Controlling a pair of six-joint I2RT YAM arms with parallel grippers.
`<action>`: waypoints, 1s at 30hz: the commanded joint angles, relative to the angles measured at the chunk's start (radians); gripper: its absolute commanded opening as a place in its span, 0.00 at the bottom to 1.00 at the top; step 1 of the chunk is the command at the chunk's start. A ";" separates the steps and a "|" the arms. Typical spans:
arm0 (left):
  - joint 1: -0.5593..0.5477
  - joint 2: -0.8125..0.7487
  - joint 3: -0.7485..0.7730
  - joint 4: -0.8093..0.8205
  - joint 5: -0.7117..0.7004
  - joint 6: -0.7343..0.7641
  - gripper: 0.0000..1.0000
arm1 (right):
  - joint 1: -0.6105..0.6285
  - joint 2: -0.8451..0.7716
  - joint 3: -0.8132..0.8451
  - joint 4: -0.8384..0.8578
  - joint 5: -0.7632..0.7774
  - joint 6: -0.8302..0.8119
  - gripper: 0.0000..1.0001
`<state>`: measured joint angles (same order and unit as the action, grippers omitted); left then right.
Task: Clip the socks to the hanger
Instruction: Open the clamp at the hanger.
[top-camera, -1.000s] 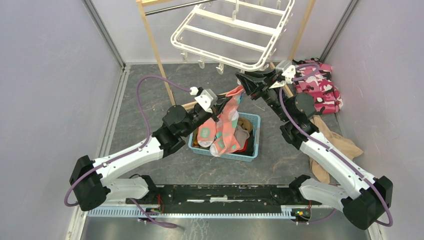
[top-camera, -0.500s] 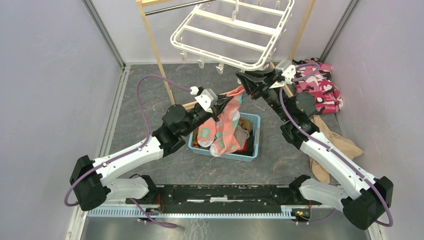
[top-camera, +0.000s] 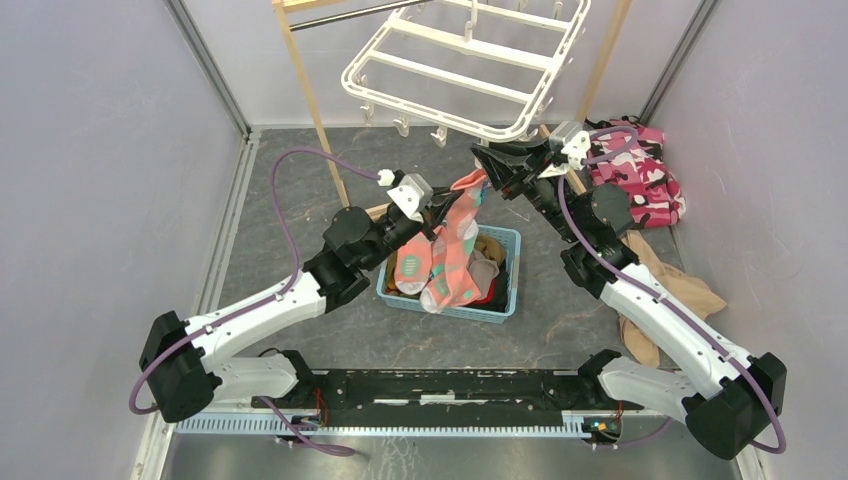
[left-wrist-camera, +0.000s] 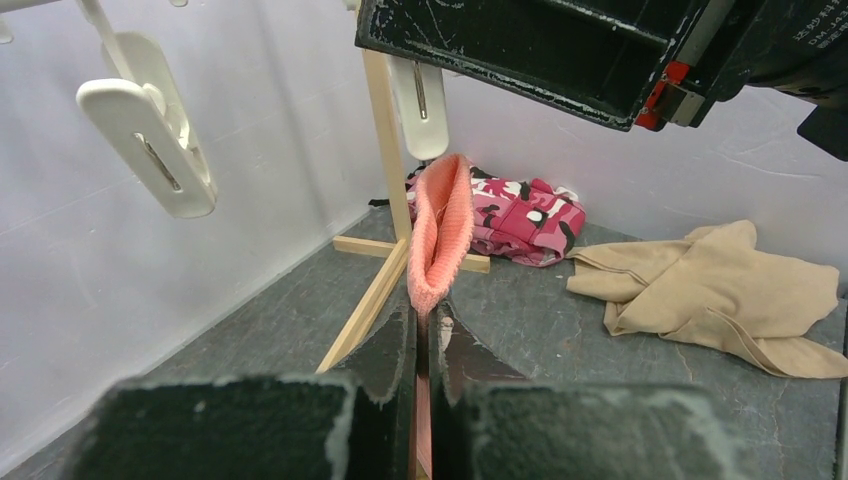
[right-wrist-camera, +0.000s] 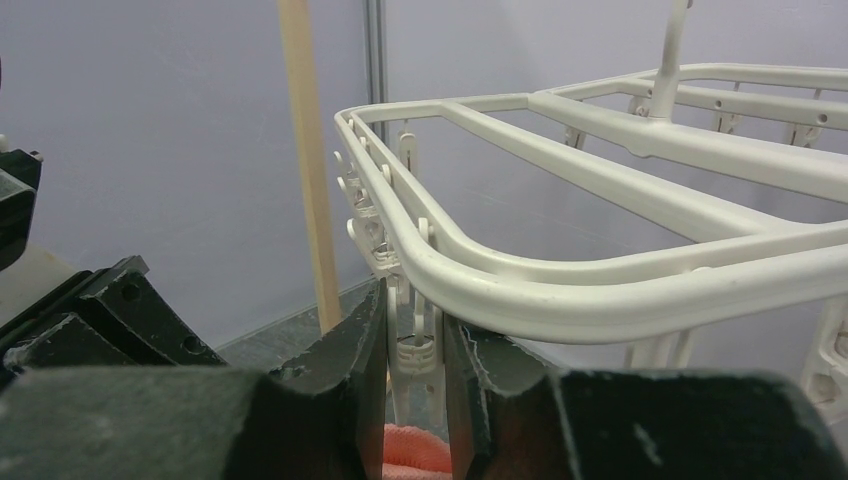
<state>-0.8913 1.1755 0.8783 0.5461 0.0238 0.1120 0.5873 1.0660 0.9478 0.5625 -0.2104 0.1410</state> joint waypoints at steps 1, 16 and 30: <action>0.007 -0.019 0.051 0.029 -0.007 -0.028 0.02 | 0.000 0.000 0.035 0.019 -0.023 -0.017 0.15; 0.018 -0.039 0.056 0.033 -0.003 -0.051 0.02 | 0.000 0.003 0.040 0.016 -0.041 -0.027 0.14; 0.022 -0.054 0.067 0.024 0.057 -0.048 0.02 | -0.001 0.004 0.043 0.014 -0.048 -0.038 0.14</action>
<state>-0.8745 1.1545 0.8909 0.5465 0.0444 0.0937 0.5873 1.0683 0.9478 0.5617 -0.2443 0.1211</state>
